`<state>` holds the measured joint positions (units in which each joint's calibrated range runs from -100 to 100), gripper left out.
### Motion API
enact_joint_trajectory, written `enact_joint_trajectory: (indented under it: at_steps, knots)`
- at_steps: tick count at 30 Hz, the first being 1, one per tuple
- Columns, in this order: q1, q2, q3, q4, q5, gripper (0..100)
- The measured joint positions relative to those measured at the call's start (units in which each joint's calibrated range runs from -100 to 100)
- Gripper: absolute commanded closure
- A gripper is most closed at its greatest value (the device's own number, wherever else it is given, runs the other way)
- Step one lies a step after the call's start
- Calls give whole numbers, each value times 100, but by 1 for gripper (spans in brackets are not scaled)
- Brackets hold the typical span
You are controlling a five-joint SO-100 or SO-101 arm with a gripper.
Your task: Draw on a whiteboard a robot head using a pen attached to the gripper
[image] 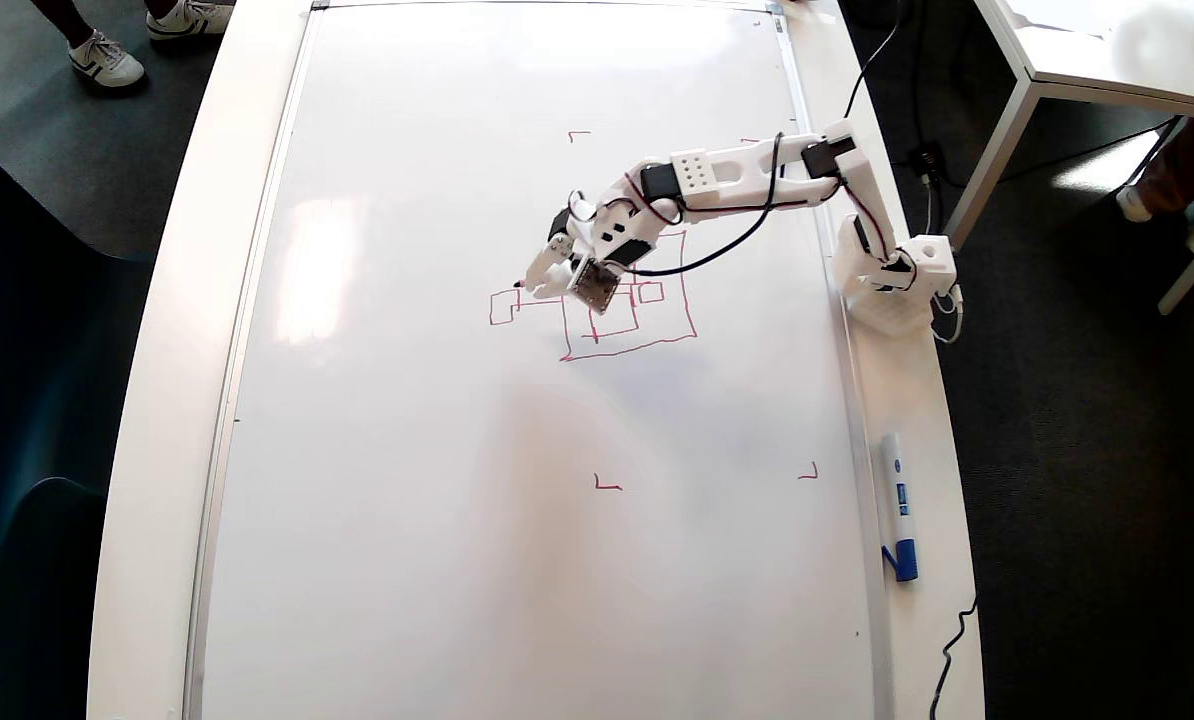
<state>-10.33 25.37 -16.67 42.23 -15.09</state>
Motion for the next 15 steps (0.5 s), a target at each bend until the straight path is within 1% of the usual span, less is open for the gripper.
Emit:
enact_joint_trajectory:
  at_steps: [1,3,6,9,10,12,14,15]
  knots:
    - [15,-457,265,135,0,99]
    - [15,-830,503,186,0,99]
    - [8,-1974,1791,228,0,99]
    - [-8,-2694,2577,228,26,99]
    - [-15,-3380,3408,228,100,99]
    - [-23,-3897,4038,220,174,99]
    - [-23,-4668,5007,220,259,99]
    - [-8,-5498,5793,186,285,99]
